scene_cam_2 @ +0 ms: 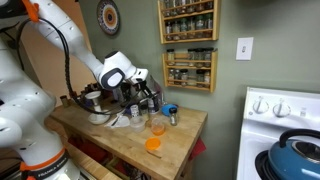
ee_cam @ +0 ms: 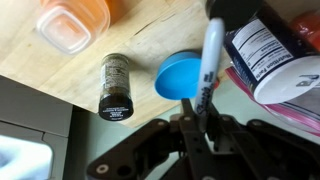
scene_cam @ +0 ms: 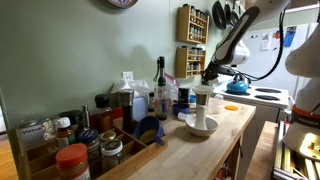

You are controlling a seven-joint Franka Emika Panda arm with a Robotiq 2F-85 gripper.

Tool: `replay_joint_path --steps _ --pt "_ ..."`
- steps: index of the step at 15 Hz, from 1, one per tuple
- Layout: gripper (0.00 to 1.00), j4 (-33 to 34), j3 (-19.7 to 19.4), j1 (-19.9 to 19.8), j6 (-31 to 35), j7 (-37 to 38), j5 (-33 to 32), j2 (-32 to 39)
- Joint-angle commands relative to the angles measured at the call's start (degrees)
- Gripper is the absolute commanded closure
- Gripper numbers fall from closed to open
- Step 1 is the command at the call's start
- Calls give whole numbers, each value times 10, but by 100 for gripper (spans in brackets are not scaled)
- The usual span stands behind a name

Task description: Move a pen from the blue cup to the container

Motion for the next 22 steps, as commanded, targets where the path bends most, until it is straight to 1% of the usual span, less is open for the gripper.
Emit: replay_joint_path --steps 1,2,3,5,6,7,8,10,11,14,15,16,17,18,19,20,21,22 --pt "96 0 43 -69 -38 7 -24 -24" --pt "96 1 79 -126 -95 12 -51 -44" --pt "96 2 100 -158 -128 32 -80 -54" --pt "96 4 124 -179 -190 54 -120 -56" --pt "96 -3 116 -158 -205 36 -112 -47" --pt "96 1 118 -152 -220 28 -109 -38" --pt "96 5 114 -135 -234 12 -95 -27" --pt "96 4 109 -114 -252 -11 -80 -25" --pt "96 3 111 -114 -263 -6 -84 -31" --pt "96 3 125 -137 -261 42 -110 -47" --pt "96 4 124 -140 -265 46 -112 -48" --pt "96 4 118 -135 -276 30 -109 -46" --pt "96 4 31 -57 -284 39 -150 -28" --pt "96 4 3 -31 -285 11 -148 -22" --pt "96 3 -38 5 -287 -14 -155 -20" --pt "96 3 -70 33 -298 -32 -195 -28" --pt "96 3 -108 68 -305 -52 -211 -33" --pt "96 4 -138 95 -315 -69 -230 -41"
